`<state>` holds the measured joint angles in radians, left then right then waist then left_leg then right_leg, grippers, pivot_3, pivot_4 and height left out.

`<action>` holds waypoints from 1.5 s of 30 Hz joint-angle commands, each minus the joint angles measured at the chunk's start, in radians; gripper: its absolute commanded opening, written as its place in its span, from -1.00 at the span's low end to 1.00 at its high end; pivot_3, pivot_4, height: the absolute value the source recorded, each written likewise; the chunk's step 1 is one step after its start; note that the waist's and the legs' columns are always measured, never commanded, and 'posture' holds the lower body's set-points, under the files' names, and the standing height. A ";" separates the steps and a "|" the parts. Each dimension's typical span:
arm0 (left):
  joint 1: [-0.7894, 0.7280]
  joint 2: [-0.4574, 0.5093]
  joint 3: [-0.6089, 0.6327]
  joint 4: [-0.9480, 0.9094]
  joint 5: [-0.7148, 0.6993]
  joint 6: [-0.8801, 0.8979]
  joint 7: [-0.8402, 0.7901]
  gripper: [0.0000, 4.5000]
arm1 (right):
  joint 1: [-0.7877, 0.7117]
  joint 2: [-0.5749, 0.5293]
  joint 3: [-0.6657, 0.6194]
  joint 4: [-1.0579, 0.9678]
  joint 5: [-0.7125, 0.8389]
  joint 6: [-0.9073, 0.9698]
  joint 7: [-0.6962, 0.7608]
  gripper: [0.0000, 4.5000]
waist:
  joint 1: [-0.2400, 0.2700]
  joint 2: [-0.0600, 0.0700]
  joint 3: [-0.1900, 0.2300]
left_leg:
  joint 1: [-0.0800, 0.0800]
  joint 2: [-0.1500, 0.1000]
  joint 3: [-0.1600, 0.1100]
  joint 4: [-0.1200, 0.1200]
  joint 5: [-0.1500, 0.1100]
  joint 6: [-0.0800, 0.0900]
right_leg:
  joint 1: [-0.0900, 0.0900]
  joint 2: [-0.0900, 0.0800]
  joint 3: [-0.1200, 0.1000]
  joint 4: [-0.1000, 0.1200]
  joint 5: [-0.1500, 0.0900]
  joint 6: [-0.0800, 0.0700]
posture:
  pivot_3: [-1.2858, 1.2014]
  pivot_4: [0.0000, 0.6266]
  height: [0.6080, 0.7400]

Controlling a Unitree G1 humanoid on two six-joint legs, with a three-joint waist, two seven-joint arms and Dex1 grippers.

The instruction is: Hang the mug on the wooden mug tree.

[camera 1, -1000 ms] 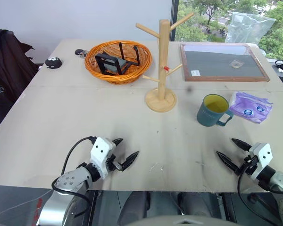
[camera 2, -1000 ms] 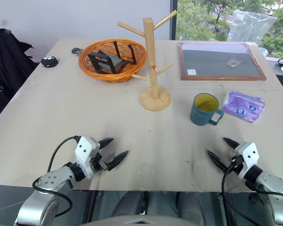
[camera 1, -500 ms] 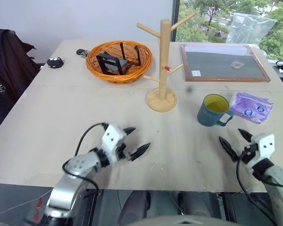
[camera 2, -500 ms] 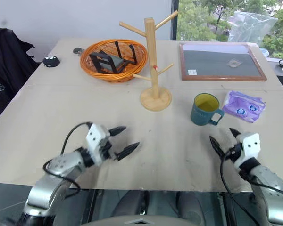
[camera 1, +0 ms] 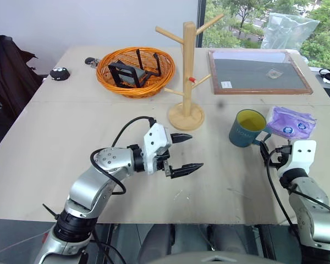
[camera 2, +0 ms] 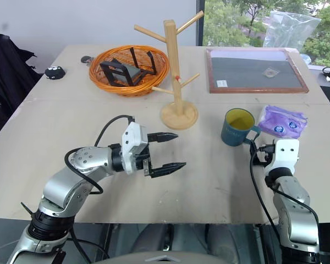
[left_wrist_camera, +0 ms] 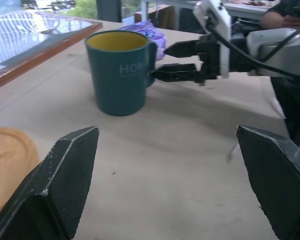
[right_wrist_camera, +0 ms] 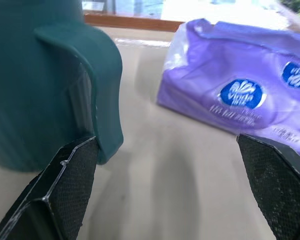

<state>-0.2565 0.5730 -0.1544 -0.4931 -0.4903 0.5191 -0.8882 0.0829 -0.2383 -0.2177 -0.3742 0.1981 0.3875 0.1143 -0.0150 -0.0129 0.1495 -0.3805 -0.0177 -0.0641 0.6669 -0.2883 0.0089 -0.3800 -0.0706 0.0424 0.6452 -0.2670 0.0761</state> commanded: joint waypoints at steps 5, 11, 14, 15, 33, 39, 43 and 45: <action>-0.063 -0.042 0.028 -0.008 -0.013 0.031 0.084 1.00 | -0.064 0.046 0.021 0.023 -0.029 -0.013 -0.047 0.97 | 0.002 0.000 0.000 | 0.000 0.000 0.000 0.000 0.000 0.000 | 0.000 0.000 0.000 0.000 0.000 0.000 | 0.03 -0.52 1.00; -0.061 -0.050 0.029 -0.011 0.001 0.025 0.117 1.00 | -0.096 0.045 0.018 0.090 -0.037 -0.042 -0.030 0.16 | 0.000 0.000 0.000 | 0.000 0.000 0.000 0.000 0.000 0.000 | 0.000 0.000 0.000 0.000 0.000 0.000 | 0.03 -0.52 1.00; -0.061 -0.052 0.033 -0.012 -0.003 0.022 0.125 1.00 | -0.118 0.034 0.014 0.116 -0.027 -0.064 -0.006 -0.47 | 0.000 0.000 0.000 | 0.000 0.000 0.000 0.000 0.000 0.000 | 0.000 0.000 0.000 0.000 0.000 0.000 | 0.03 -0.52 1.00; -0.059 -0.051 0.034 -0.011 -0.001 0.019 0.125 1.00 | -0.125 0.032 0.014 0.121 -0.021 -0.068 0.004 -0.71 | 0.000 0.000 0.000 | 0.000 0.000 0.000 0.000 0.000 0.000 | 0.000 0.000 0.000 0.000 0.000 0.000 | 0.03 -0.52 1.00; 0.178 -0.133 0.244 -0.012 -0.085 -0.122 0.188 1.00 | -0.397 -0.409 0.049 -0.087 0.339 0.314 0.479 -0.97 | -0.007 0.002 0.002 | 0.000 0.003 0.001 0.001 -0.003 0.005 | 0.000 0.000 0.001 0.000 0.000 0.000 | 0.03 -0.52 1.00; 0.235 -0.168 0.347 0.002 -0.183 -0.190 0.146 1.00 | -0.755 -0.443 0.201 -0.102 0.392 0.609 0.436 -0.97 | -0.001 0.001 0.001 | -0.001 0.003 -0.002 0.001 -0.003 0.005 | 0.000 0.000 -0.002 -0.001 0.000 0.000 | 0.03 -0.52 1.00; 0.257 -0.183 0.423 0.012 -0.250 -0.225 0.136 1.00 | -0.920 -0.368 0.253 -0.081 0.388 0.752 0.357 -0.97 | 0.005 0.001 0.002 | -0.004 0.003 -0.002 0.001 0.000 0.000 | -0.001 -0.002 -0.002 -0.003 0.000 0.000 | 0.03 -0.52 1.00; 0.266 -0.178 0.437 0.020 -0.242 -0.254 0.126 1.00 | -0.975 -0.331 0.266 -0.063 0.383 0.801 0.328 -0.97 | 0.006 0.000 0.002 | -0.005 0.003 -0.004 0.001 0.000 0.000 | -0.001 -0.002 -0.004 -0.003 0.000 0.000 | 0.03 -0.52 1.00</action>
<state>0.0100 0.3938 0.2601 -0.4603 -0.7178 0.3026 -0.7485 -0.8592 -0.5771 0.0612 -0.4324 0.5864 1.1567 0.4729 -0.0087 -0.0125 0.1511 -0.3854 -0.0157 -0.0683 0.6679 -0.2883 0.0091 -0.3814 -0.0727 0.0382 0.6419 -0.2669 0.0759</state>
